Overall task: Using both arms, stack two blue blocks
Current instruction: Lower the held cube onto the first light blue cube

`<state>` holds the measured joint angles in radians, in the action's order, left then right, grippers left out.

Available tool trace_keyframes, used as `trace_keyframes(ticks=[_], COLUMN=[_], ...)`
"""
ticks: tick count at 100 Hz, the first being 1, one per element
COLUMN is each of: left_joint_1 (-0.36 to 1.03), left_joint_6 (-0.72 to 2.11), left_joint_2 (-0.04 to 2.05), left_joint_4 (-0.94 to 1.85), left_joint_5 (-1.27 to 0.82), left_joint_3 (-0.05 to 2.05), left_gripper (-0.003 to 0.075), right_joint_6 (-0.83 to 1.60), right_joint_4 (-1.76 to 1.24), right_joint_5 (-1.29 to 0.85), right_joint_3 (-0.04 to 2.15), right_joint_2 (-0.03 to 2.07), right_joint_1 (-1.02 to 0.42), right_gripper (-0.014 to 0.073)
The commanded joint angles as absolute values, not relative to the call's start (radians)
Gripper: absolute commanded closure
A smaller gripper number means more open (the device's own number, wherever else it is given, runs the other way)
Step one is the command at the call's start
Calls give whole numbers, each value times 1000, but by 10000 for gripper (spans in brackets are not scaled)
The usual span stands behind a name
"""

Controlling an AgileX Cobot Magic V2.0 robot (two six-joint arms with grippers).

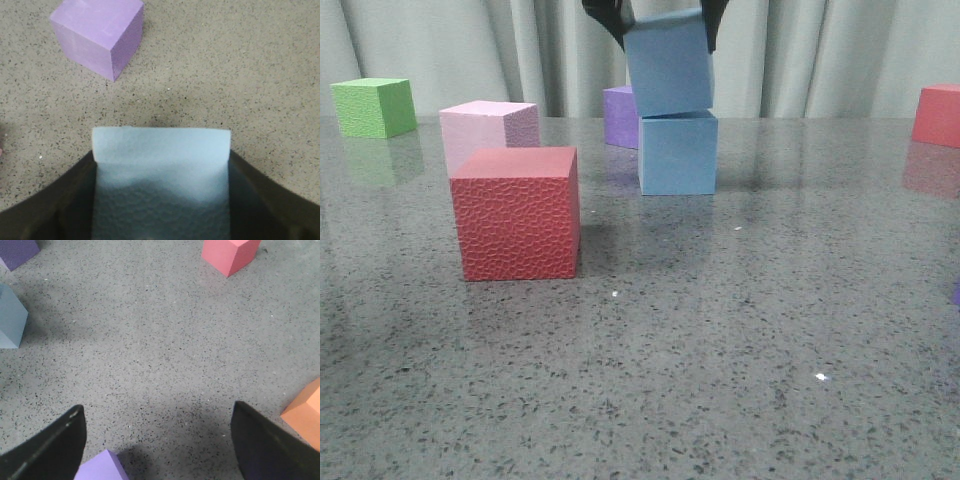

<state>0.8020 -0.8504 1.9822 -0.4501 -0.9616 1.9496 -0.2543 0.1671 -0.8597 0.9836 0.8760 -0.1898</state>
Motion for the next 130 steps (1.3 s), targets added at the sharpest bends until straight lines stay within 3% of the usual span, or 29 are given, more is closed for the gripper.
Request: trace_keyframes(ticks=[1, 65, 94, 130], left_joint_1=[809, 809, 809, 809], left_joint_6=[-862, -862, -862, -862], left_joint_2=[1937, 1939, 1939, 1939], left_joint_4=[-471, -471, -463, -461], left_joint_5=[-923, -892, -880, -908], left_joint_3=[1984, 1984, 1984, 2010], left_gripper=[459, 450, 272, 197], right_joint_6=[-248, -248, -248, -248], right_joint_4=[178, 178, 178, 178], right_joint_5=[-796, -796, -796, -796], right_joint_3=[1008, 1008, 1008, 1008], right_joint_2=[865, 865, 865, 865], right_joint_1=[-185, -185, -185, -185], right_gripper=[1, 1, 1, 1])
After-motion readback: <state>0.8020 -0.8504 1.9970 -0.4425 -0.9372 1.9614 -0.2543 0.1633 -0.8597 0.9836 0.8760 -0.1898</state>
